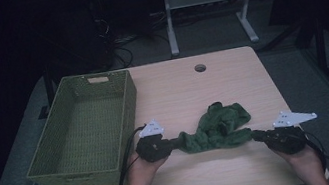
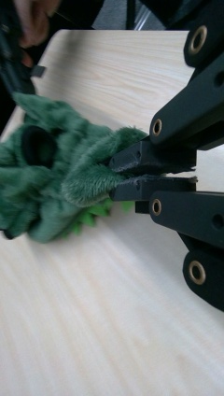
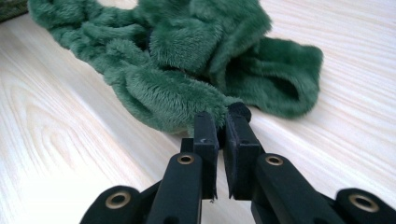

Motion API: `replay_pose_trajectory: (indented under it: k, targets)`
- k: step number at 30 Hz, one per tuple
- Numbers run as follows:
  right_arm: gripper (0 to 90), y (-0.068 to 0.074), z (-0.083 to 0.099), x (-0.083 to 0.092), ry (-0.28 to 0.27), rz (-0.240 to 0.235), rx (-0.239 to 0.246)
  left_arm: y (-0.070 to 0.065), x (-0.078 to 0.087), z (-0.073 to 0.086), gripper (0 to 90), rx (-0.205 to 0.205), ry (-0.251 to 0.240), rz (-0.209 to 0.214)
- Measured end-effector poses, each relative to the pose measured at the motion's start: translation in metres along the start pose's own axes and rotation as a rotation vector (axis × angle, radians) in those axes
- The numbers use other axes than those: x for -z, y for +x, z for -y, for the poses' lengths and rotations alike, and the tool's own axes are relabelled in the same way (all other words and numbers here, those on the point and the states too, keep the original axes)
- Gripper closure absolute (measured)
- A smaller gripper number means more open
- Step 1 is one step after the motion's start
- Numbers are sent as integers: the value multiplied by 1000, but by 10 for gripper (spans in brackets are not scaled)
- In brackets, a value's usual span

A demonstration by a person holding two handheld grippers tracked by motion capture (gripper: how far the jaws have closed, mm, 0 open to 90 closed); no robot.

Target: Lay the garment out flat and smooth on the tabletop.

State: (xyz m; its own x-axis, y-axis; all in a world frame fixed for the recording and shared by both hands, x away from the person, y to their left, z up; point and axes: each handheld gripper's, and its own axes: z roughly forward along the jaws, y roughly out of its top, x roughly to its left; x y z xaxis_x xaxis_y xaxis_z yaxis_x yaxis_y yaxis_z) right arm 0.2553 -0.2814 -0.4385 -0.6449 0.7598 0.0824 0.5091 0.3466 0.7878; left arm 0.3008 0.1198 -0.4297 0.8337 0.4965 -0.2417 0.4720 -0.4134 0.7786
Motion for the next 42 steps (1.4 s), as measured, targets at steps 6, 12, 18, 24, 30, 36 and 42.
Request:
replay_pose_trajectory:
  k: [6,12,18,24,30,36,42]
  targets:
    - [839,2,12,4,44,3,-9,0,-8,21,863,42,49,21]
    - [807,9,20,-1,85,-7,11,-4,-8,24,775,12,74,-37]
    - [698,6,17,10,33,14,7,-15,12,15,703,-18,14,-62]
    - [821,11,4,7,6,-26,36,-30,2,3,881,-60,4,20]
    - [893,10,0,-20,79,-62,62,-28,-27,3,895,-71,69,14]
    - [895,8,10,-33,156,-74,56,-10,-43,16,896,-21,135,12]
    - [896,17,18,-26,164,-103,36,-15,-38,24,896,-20,164,37]
